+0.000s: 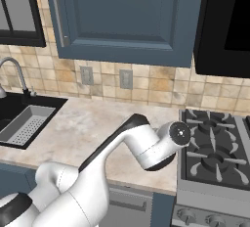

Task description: Take 2 condiments from the cabinet and move them on the counter near the stove.Make sure the condiments are lined up with each other, next to each other.

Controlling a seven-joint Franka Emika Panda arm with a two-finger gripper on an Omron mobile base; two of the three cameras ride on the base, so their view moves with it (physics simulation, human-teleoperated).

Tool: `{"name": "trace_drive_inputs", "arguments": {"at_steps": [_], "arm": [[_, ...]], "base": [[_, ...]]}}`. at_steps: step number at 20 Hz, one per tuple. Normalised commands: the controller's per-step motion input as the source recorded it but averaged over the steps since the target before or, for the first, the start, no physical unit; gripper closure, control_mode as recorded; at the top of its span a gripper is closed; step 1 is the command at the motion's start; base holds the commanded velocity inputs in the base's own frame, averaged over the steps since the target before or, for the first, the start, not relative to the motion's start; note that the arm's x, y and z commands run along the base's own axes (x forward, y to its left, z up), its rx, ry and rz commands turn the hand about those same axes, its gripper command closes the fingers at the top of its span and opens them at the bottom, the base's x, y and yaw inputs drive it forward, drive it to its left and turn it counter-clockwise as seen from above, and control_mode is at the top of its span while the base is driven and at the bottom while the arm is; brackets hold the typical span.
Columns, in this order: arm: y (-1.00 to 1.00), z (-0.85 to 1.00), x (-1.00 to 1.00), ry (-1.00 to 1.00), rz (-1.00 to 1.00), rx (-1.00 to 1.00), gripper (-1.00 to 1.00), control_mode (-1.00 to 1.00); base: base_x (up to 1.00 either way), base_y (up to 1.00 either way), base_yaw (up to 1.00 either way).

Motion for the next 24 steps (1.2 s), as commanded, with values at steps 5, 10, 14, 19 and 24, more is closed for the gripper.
{"name": "trace_drive_inputs", "arguments": {"at_steps": [5, 10, 14, 19, 24], "arm": [[0.00, -0.24, 0.04, 0.01, 0.00, 0.00, 1.00, -1.00], [0.00, -0.19, 0.00, -0.01, 0.00, 0.00, 1.00, -1.00], [0.00, -0.13, 0.02, 0.00, 0.00, 0.00, 1.00, -1.00], [0.00, -0.16, 0.04, 0.00, 0.00, 0.00, 1.00, -1.00], [0.00, -0.16, 0.05, -0.03, 0.00, 0.00, 1.00, -1.00]], "base": [[0.00, 0.00, 0.00], [0.00, 0.00, 0.00], [0.00, 0.00, 0.00], [0.00, 0.00, 0.00], [0.00, 0.00, 0.00]]}}
